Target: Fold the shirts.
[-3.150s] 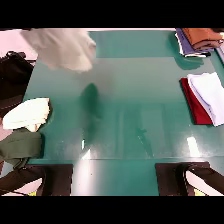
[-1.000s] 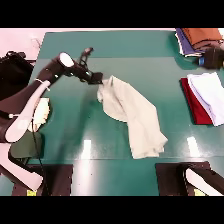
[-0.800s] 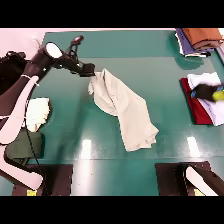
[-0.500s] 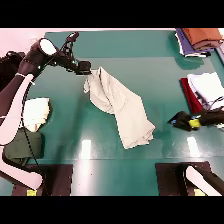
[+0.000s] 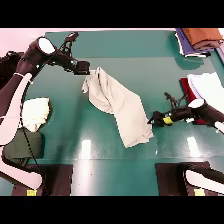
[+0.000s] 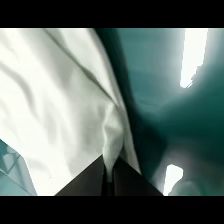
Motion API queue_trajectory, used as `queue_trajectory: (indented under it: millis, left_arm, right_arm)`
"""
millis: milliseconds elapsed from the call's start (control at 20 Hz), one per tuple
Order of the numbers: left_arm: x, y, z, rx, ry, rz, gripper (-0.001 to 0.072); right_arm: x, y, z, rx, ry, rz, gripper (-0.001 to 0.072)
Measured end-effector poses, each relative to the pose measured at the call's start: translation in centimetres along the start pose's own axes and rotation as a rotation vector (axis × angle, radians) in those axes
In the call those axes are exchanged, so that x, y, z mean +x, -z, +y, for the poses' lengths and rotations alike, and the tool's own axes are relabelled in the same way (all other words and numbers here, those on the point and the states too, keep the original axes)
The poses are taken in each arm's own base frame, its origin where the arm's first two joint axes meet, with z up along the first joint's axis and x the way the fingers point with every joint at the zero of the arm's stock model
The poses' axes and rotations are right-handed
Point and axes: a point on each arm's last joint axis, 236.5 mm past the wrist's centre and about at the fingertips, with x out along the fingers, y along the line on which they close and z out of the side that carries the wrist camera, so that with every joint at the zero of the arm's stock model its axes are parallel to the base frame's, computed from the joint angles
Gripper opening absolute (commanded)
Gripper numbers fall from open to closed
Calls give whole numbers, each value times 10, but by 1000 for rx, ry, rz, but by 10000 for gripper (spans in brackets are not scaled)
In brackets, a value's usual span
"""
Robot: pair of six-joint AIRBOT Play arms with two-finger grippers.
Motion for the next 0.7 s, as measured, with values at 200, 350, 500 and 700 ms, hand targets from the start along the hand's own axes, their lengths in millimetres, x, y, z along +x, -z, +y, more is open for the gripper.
queue_trajectory:
  millis: [200, 350, 500, 700]
  left_arm:
    - [-49, -26, -11, 92, -55, -71, 23]
    - [-130, -62, -37, 190, -113, -239, 23]
    - [-235, -80, -79, 277, -146, -458, 23]
    - [-378, -65, -139, 378, -166, -763, 22]
  right_arm:
    - [-67, -53, 43, -192, 30, -220, 19]
    - [-166, -81, 94, -345, 48, -470, 18]
    - [-269, -77, 146, -475, 87, -705, 18]
    - [-369, -43, 187, -566, 178, -928, 18]
